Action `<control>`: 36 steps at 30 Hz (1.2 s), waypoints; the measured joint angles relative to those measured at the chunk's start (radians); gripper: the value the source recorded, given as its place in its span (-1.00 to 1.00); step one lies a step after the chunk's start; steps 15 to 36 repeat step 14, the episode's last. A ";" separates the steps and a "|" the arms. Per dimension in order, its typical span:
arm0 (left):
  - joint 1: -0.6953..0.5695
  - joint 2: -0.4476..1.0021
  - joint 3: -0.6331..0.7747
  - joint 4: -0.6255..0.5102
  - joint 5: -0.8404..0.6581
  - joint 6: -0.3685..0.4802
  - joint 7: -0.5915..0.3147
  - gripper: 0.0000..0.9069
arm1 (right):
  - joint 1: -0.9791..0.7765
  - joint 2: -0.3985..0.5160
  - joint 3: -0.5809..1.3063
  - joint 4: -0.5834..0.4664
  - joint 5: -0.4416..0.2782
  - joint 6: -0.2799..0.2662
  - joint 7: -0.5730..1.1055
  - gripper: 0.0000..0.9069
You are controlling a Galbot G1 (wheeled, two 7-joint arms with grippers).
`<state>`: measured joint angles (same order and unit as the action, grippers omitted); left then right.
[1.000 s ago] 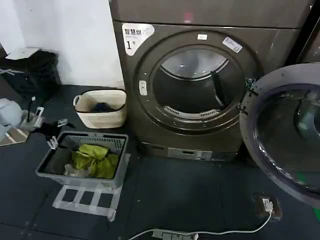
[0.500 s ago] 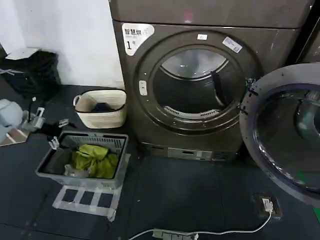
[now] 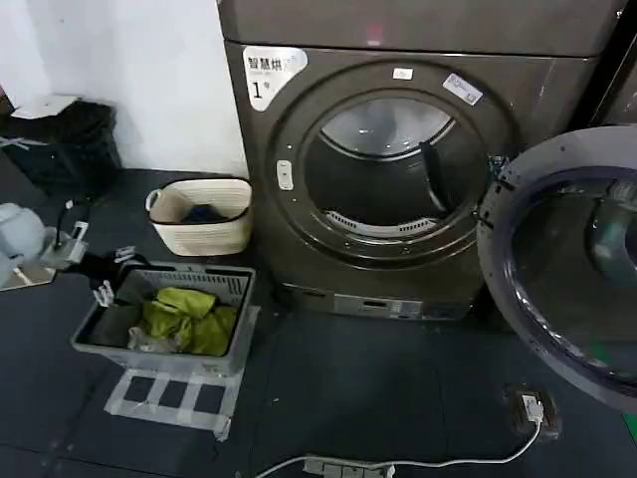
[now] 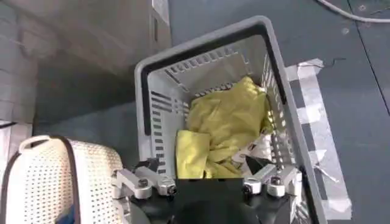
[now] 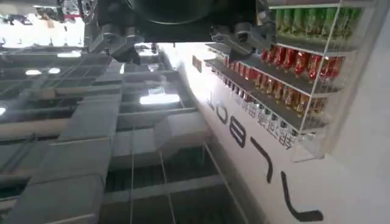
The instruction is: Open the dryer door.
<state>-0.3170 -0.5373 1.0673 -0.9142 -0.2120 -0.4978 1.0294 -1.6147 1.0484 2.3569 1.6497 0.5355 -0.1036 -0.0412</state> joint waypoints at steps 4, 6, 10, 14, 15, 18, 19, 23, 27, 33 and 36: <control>0.000 -0.001 0.000 0.001 -0.003 -0.002 0.001 1.00 | 0.001 0.002 0.000 0.000 0.000 0.000 0.000 1.00; 0.000 -0.001 0.000 0.002 -0.003 -0.006 -0.001 1.00 | 0.001 0.002 0.000 0.000 0.000 0.000 0.000 1.00; 0.003 -0.004 0.000 0.004 -0.013 -0.011 -0.015 1.00 | 0.001 0.003 0.000 0.000 0.000 0.000 0.000 1.00; 0.003 -0.004 0.000 0.003 -0.012 -0.012 -0.015 1.00 | 0.002 0.006 0.001 0.003 0.002 -0.001 0.000 1.00; 0.003 -0.004 0.000 0.003 -0.012 -0.012 -0.015 1.00 | 0.002 0.006 0.001 0.003 0.002 -0.001 0.000 1.00; 0.003 -0.004 0.000 0.003 -0.012 -0.012 -0.015 1.00 | 0.002 0.006 0.001 0.003 0.002 -0.001 0.000 1.00; 0.003 -0.004 0.000 0.003 -0.012 -0.012 -0.015 1.00 | 0.002 0.006 0.001 0.003 0.002 -0.001 0.000 1.00; 0.003 -0.004 0.000 0.003 -0.012 -0.012 -0.015 1.00 | 0.002 0.006 0.001 0.003 0.002 -0.001 0.000 1.00; 0.003 -0.004 0.000 0.003 -0.012 -0.012 -0.015 1.00 | 0.002 0.006 0.001 0.003 0.002 -0.001 0.000 1.00; 0.003 -0.004 0.000 0.003 -0.012 -0.012 -0.015 1.00 | 0.002 0.006 0.001 0.003 0.002 -0.001 0.000 1.00; 0.003 -0.004 0.000 0.003 -0.012 -0.012 -0.015 1.00 | 0.002 0.006 0.001 0.003 0.002 -0.001 0.000 1.00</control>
